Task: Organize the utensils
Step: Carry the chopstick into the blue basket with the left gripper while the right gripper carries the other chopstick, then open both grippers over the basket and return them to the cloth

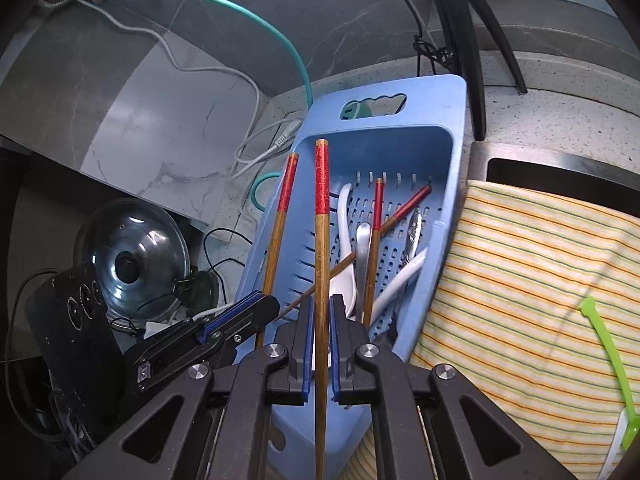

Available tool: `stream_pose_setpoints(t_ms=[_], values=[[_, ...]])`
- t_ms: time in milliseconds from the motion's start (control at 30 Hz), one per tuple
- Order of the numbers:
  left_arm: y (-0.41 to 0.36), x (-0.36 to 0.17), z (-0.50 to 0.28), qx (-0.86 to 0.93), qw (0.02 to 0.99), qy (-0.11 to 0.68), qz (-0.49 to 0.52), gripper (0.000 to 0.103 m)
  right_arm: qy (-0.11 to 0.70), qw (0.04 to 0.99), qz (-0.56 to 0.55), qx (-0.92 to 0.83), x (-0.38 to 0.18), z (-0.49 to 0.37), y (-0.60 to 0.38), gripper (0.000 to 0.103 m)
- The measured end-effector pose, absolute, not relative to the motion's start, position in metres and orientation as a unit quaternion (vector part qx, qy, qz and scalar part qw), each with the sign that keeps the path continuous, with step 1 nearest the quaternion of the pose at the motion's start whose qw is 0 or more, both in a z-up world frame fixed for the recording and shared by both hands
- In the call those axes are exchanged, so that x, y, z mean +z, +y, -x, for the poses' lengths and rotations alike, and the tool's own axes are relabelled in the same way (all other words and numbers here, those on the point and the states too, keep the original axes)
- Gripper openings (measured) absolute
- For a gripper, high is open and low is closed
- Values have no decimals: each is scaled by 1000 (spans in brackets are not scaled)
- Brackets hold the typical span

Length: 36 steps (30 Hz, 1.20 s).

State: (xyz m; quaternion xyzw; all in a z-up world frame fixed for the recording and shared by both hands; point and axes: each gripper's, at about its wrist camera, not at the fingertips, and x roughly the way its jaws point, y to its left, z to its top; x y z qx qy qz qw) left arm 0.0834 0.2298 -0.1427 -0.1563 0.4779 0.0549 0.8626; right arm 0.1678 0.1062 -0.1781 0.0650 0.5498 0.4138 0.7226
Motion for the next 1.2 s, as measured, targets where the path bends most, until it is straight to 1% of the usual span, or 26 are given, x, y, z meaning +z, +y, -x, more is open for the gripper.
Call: stream_pose_setpoints(t_ms=[67, 133, 167, 567, 833, 900, 967, 1067, 1200], values=[[233, -143, -85, 56, 862, 477, 159, 5, 548, 724, -60, 414, -177, -167, 109, 10], [235, -142, -87, 60, 862, 476, 161, 6, 544, 728, -52, 414, -175, -166, 111, 10], [236, -143, -87, 62, 861, 479, 161, 9, 543, 728, -48, 416, -174, -165, 112, 10], [234, -132, -79, 62, 866, 468, 163, 9, 536, 733, -36, 417, -166, -163, 98, 10], [207, -123, -69, 42, 873, 462, 154, 10, 527, 741, -33, 416, -149, -166, 55, 10], [195, -120, -66, 33, 874, 461, 148, 12, 522, 745, -33, 413, -143, -168, 40, 11], [186, -118, -64, 28, 876, 459, 146, 14, 518, 750, -31, 410, -138, -170, 21, 16], [169, -115, -60, 15, 877, 459, 145, 14, 514, 755, -25, 406, -133, -175, -6, 22], [142, -116, -56, -5, 875, 463, 139, 14, 517, 760, -15, 393, -131, -181, -43, 23]])
